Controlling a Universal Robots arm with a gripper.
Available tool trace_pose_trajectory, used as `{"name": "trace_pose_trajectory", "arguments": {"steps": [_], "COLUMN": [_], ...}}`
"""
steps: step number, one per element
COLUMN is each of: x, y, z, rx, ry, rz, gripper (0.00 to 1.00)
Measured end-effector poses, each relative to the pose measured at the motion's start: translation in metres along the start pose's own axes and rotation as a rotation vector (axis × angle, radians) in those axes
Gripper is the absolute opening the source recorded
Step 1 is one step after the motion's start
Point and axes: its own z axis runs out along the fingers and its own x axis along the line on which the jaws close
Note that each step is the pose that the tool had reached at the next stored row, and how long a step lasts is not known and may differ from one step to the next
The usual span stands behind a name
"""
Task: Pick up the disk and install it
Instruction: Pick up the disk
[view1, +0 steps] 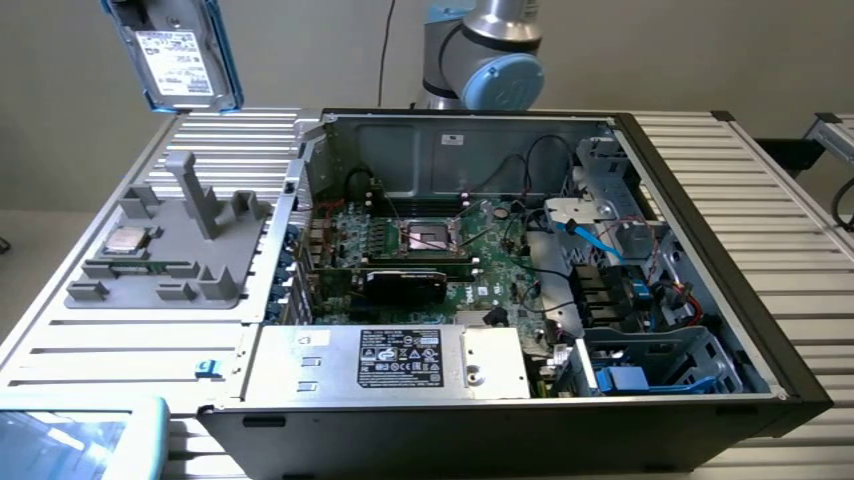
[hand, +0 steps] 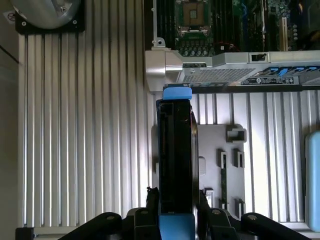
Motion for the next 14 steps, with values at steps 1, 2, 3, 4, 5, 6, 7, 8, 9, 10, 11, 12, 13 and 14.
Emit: {"name": "trace_pose_trajectory", "arguments": {"steps": [1, 2, 3, 4, 5, 6, 7, 8, 9, 10, 11, 12, 13, 14], "x": [-0.001, -0.001, -0.002, -0.003, -0.004, -0.004, -0.005, -0.005, -0.005, -0.005, -0.005, -0.005, -0.006, -0.006], "y": [0.0019, 0.0039, 0.0062, 0.0085, 0.0104, 0.0114, 0.0117, 0.0117, 0.0117, 0.0117, 0.0124, 0.0134, 0.0141, 0.0153], "z": [0.0001, 0.0001, 0.0001, 0.0000, 0.0001, 0.0001, 0.0001, 0.0001, 0.0001, 0.0001, 0.0002, 0.0003, 0.0003, 0.0003], "rx": [-0.0001, 0.0000, 0.0002, 0.0003, 0.0004, 0.0005, 0.0005, 0.0005, 0.0005, 0.0004, 0.0004, 0.0004, 0.0005, 0.0005], "ry": [0.0000, 0.0000, 0.0000, 0.0000, 0.0000, 0.0000, 0.0000, 0.0000, 0.0000, 0.0000, -0.0001, -0.0001, -0.0001, -0.0001], "rz": [0.000, 0.000, 0.000, 0.000, 0.000, 0.000, 0.001, 0.001, 0.001, 0.001, 0.001, 0.001, 0.002, 0.002], "gripper": [0.37, 0.37, 0.37, 0.37, 0.37, 0.37, 0.37, 0.37, 0.37, 0.37, 0.37, 0.37, 0.37, 0.37]}}
